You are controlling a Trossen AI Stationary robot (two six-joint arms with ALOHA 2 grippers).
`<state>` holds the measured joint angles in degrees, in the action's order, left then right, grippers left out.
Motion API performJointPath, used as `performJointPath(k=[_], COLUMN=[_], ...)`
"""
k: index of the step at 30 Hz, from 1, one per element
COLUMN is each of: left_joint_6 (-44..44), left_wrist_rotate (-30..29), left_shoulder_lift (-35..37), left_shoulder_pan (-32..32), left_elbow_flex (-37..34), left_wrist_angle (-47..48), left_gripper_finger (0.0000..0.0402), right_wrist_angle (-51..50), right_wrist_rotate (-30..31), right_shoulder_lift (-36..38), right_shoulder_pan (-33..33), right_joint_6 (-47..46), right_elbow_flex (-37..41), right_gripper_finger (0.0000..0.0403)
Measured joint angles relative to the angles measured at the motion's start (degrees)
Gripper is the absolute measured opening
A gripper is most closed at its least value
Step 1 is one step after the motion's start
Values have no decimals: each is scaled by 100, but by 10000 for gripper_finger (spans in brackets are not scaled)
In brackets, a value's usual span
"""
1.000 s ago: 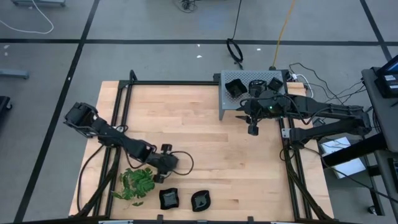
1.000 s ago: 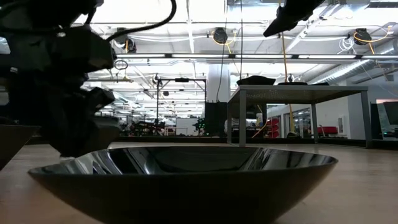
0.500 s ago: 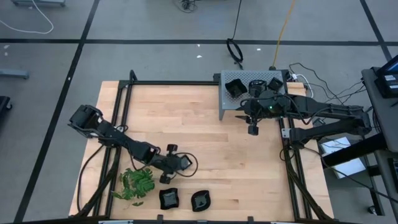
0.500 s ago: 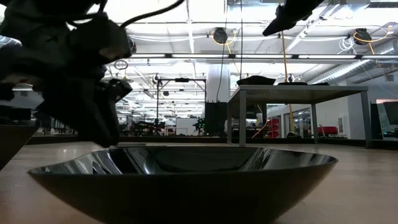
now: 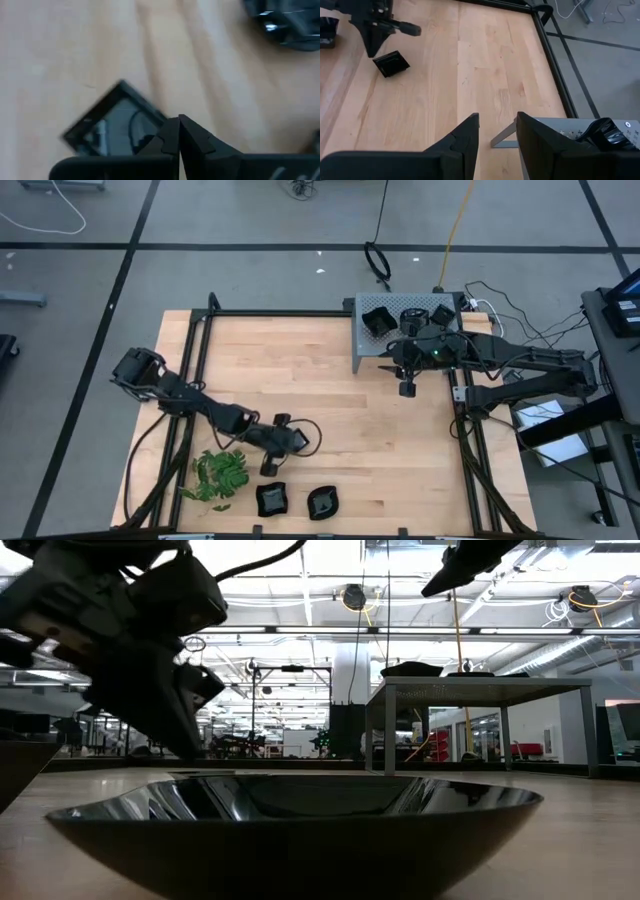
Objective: Pick & Place Mini shaped plates
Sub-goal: Stack the black square plate on top of the black square plate on the shelf
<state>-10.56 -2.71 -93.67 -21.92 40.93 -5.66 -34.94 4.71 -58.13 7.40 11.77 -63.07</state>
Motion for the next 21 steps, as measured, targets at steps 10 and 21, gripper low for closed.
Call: performJointPath(k=[10,21], left_joint_6=[-19,1852], left_wrist_rotate=[-36,-109], left_shoulder_lift=[4,4], left_shoulder_pan=[5,-18], left_elbow_flex=[0,0], left_wrist_angle=[-59,549], left_gripper_finger=[99,150], right_wrist_angle=[0,0], right_wrist_rotate=[0,0], right_shoulder_lift=[0,0], right_shoulder_pan=[0,0], right_joint_6=[-13,-15], right_elbow_flex=[0,0], right_gripper_finger=[118,118])
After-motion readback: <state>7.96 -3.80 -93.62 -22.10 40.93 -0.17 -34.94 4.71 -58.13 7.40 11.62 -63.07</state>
